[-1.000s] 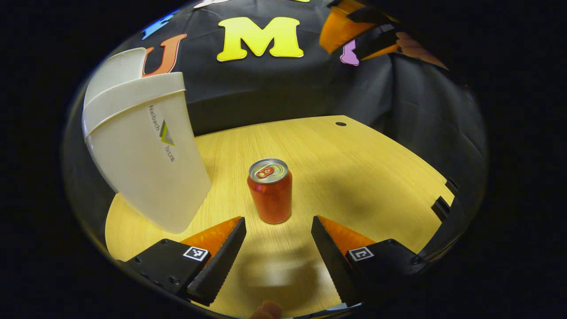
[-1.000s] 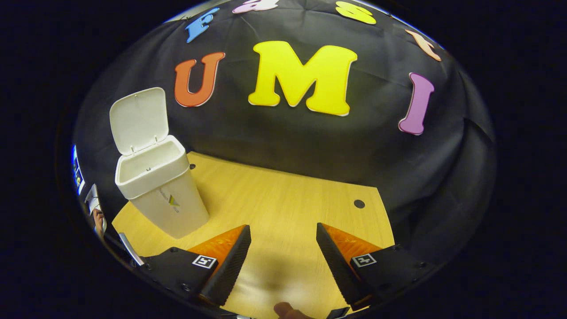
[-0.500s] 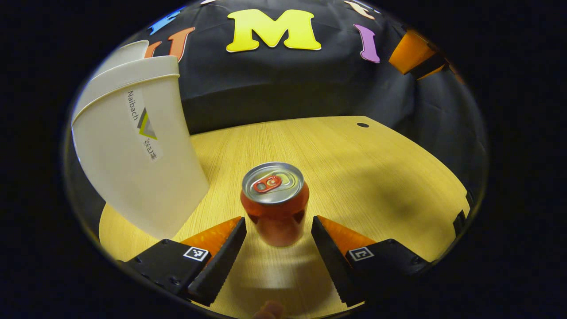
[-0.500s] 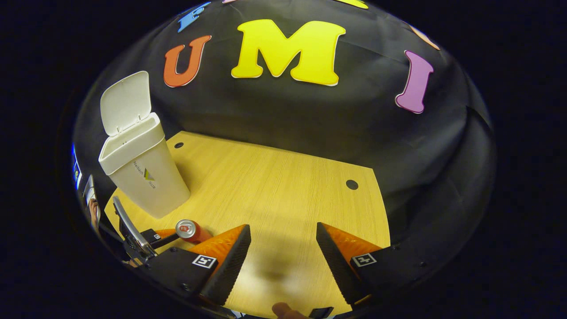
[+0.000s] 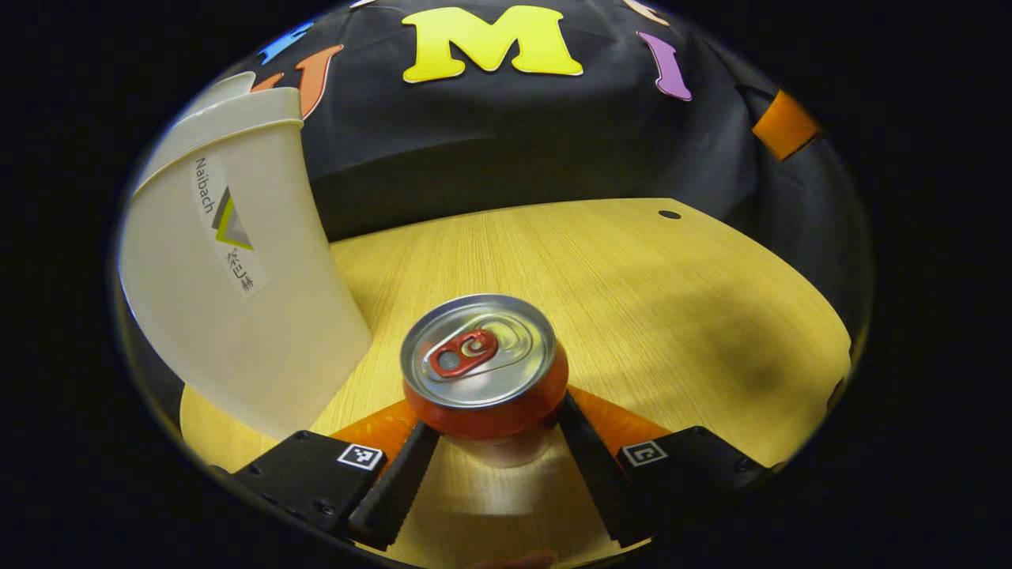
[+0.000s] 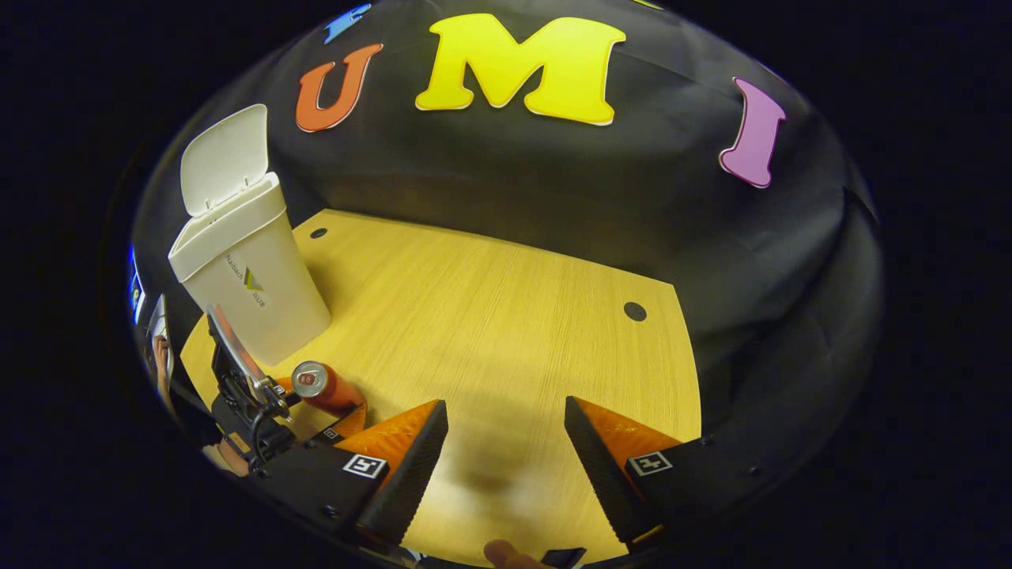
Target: Press the lid of the desktop garbage bin to open it, pick up the crumpled paper on the desktop and throw it into the bin, then pick up the pop can on the desktop and drop it into the bin, and finally close the garbage bin lid.
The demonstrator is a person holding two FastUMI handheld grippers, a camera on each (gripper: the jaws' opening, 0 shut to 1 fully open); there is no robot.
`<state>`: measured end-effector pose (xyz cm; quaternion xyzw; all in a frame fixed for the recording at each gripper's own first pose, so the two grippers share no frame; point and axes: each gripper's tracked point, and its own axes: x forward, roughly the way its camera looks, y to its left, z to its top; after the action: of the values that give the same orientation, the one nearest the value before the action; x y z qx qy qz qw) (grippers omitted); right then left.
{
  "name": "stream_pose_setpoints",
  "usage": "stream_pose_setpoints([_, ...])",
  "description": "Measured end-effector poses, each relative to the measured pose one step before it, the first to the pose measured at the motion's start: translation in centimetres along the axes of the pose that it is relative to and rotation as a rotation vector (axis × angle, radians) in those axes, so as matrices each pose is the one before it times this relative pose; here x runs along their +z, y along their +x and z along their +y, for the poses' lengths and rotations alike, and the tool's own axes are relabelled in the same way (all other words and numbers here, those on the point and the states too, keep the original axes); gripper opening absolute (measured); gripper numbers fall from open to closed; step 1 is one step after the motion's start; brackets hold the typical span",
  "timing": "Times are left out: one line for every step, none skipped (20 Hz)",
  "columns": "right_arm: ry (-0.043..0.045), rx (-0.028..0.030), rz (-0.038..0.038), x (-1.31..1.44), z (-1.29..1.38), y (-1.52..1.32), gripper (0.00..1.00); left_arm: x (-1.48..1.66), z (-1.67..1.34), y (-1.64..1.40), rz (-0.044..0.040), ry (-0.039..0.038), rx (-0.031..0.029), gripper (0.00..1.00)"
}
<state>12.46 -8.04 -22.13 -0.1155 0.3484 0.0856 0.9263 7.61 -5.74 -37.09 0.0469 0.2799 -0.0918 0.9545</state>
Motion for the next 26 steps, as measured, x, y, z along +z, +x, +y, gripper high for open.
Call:
stream_pose_setpoints([0.00612,-0.00053,-0.00418,0.146,0.059,-0.057,0.95,-0.078,-0.286,-0.135,0.00815,-0.01867,-0.02481,0.93])
stream_pose_setpoints([0.00413,-0.0026,-0.00432,-0.113,-0.059,-0.116,0.95,0.012,-0.176,-0.211,0.00088,-0.01214,-0.01032,0.88])
stream_pose_setpoints([0.00252,-0.00392,-0.00065,-0.248,0.08,0.099,0.95,0.157,0.068,-0.249,-0.00146,-0.00301,0.00073,0.88])
stream_pose_setpoints([0.00435,-0.00362,0.00306,-0.341,0.007,-0.073,0.95,0.166,0.218,-0.403,0.00193,0.00805,0.00412,0.86])
stream_pose_setpoints([0.00744,-0.00081,0.00551,-0.346,0.084,-0.05,0.95,0.266,0.367,-0.601,0.00319,0.01152,0.01507,0.87])
stream_pose_setpoints([0.0091,-0.00309,0.00482,-0.482,0.055,-0.064,0.94,0.563,0.334,-0.723,-0.00751,0.01198,0.0065,0.87])
stream_pose_setpoints([0.00459,-0.00219,0.00681,-0.439,0.153,-0.095,0.95,0.601,0.202,-0.763,-0.00806,0.00962,-0.00149,0.87])
stream_pose_setpoints([0.00309,-0.00237,0.00258,-0.255,0.096,-0.242,0.95,0.529,0.316,-0.994,-0.00428,0.01467,-0.00222,0.86])
stream_pose_setpoints([0.0007,-0.00093,-0.00105,-0.25,0.157,-0.143,0.95,0.597,0.409,-0.94,-0.0048,0.00932,0.00822,0.86])
stream_pose_setpoints([-0.00096,-0.0006,-0.00389,-0.176,0.198,-0.141,0.95,0.551,0.303,-0.953,-0.00038,0.00127,0.00045,0.86])
stream_pose_setpoints([-0.00266,0.00014,-0.005,-0.17,0.214,-0.122,0.95,0.641,0.376,-0.945,-0.00122,-0.00302,-0.00034,0.86])
stream_pose_setpoints([-0.0024,-0.0002,-0.00538,-0.328,0.207,0.132,0.95,0.828,0.298,-1.065,-0.00298,-0.00461,-0.00436,0.86])
stream_pose_setpoints([-0.0008,-0.00267,-0.00198,-0.159,0.146,0.008,0.95,1.059,0.194,-1.055,-0.00926,-0.00458,-0.00824,0.87])
stream_pose_setpoints([0.00584,0.00284,0.00037,-0.213,0.316,-0.002,0.95,1.256,0.454,-0.998,-0.01045,-0.00459,-0.00465,0.87])
stream_pose_setpoints([0.01089,0.00421,0.00213,-0.092,0.32,-0.002,0.95,1.392,0.439,-1.066,-0.01188,-0.00443,0.0004,0.86])
stream_pose_setpoints([0.01327,0.0001,-0.00032,0.013,0.127,-0.138,0.95,1.391,0.528,-1.322,-0.0111,-0.006,0.00097,0.86])
stream_pose_setpoints([0.0141,0.00509,-0.00283,0.051,0.32,-0.057,0.94,1.432,0.61,-1.057,-0.00579,-0.01731,0.00275,0.86])
stream_pose_setpoints([0.014,0.00274,-0.00657,0.109,0.221,-0.009,0.95,1.45,0.686,-0.968,-0.00385,-0.02263,0.00025,0.86])
stream_pose_setpoints([0.01411,-0.00044,-0.00661,-0.016,0.16,0.132,0.95,1.563,0.943,-0.988,-0.005,-0.02274,0.01154,0.86])
stream_pose_setpoints([0.01523,0.00249,-0.0037,0.041,0.127,-0.085,0.95,1.392,0.88,-0.854,-0.00532,-0.02361,0.01159,0.86])
stream_pose_setpoints([0.01445,0.00169,-0.0051,0.097,0.141,-0.022,0.95,1.083,0.758,-0.749,0.01399,-0.01942,0.00487,0.86])
stream_pose_setpoints([0.01688,-0.00283,0.00025,-0.071,-0.032,-0.036,0.94,0.941,0.901,-0.325,0.01959,-0.00793,0.00775,0.86])
stream_pose_setpoints([0.0185,0.01104,0.00846,-0.252,0.293,-0.129,0.95,0.794,1.154,-0.426,0.01904,0.00338,0.0312,0.86])
stream_pose_setpoints([0.01484,0.0088,0.00488,-0.293,0.334,-0.13,0.95,0.744,1.27,-0.278,0.01165,0.00693,0.03112,0.86])
stream_pose_setpoints([0.00958,0.00057,-0.00075,-0.238,0.0,-0.108,0.94,0.691,1.361,-0.141,0.00588,0.00728,0.02666,0.86])
stream_pose_setpoints([0.00654,-0.00043,-0.0015,-0.288,0.026,-0.026,0.95,0.402,1.194,0.023,0.01084,-0.00532,0.02312,0.86])
